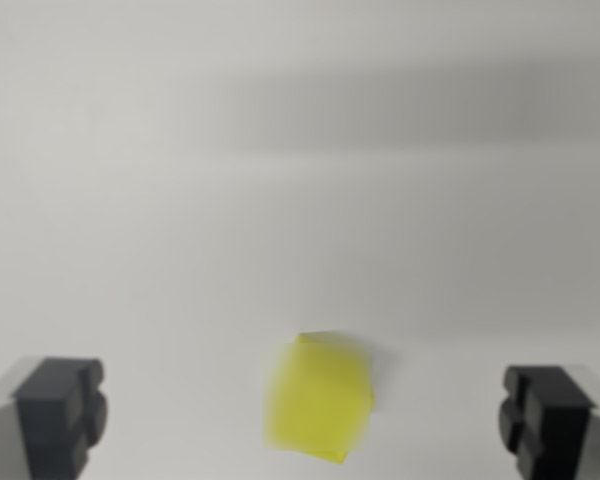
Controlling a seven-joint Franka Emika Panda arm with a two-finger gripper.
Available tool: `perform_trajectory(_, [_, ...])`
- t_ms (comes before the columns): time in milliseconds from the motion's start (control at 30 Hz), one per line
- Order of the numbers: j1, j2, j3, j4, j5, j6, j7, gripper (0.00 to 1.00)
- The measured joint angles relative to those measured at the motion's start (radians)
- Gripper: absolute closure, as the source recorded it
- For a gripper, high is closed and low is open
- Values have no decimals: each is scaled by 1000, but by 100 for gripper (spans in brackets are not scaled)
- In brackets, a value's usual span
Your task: Pick yellow cube
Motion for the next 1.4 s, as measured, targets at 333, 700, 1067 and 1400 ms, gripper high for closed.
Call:
perform_trajectory(333, [-3, -18, 0, -95, 4, 80, 41, 0])
perform_trajectory(700, [-6, -29, 0, -198, 8, 175, 88, 0])
perform_trajectory(1067, [-9, -29, 0, -293, 12, 274, 135, 0])
perform_trajectory(1400, [-12, -17, 0, -373, 15, 369, 176, 0])
